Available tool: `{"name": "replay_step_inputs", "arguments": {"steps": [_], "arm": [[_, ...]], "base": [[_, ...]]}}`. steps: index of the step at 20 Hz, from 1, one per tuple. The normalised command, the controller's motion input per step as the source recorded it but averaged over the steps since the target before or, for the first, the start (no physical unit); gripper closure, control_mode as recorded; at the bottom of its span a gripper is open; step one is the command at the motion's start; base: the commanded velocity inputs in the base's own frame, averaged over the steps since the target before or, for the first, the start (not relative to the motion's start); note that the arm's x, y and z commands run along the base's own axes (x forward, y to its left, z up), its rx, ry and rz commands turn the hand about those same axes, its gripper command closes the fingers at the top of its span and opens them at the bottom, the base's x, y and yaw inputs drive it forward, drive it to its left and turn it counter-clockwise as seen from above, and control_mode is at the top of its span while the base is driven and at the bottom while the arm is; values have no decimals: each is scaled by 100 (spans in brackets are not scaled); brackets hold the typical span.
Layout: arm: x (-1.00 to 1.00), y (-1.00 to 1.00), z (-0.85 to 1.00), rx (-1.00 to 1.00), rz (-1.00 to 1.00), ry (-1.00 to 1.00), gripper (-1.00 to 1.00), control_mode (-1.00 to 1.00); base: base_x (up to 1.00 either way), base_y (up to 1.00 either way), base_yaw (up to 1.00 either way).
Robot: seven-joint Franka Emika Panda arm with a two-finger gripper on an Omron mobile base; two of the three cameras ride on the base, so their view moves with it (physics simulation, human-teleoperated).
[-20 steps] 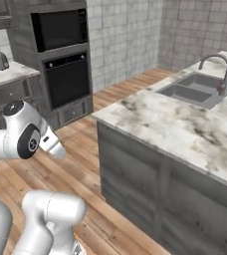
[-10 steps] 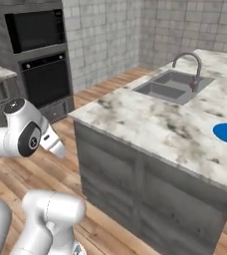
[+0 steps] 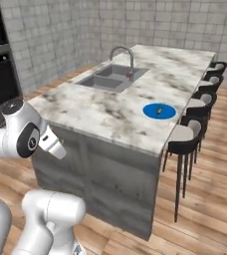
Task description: Take the lemon wedge from the fridge and place it on the plate with fish on the dining counter.
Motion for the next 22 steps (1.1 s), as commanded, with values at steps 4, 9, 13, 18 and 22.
{"name": "replay_step_inputs", "arguments": {"steps": [4,9,13,18,22], "arm": [[0,0,0,0,0,0,100,100],[0,0,0,0,0,0,100,100],[0,0,0,0,0,0,100,100],[0,0,0,0,0,0,100,100],[0,0,0,0,0,0,100,100]], "base": [[-2,-84,-31],[1,-90,-26],[19,-92,-18],[57,-79,-5],[95,-71,0]]}}
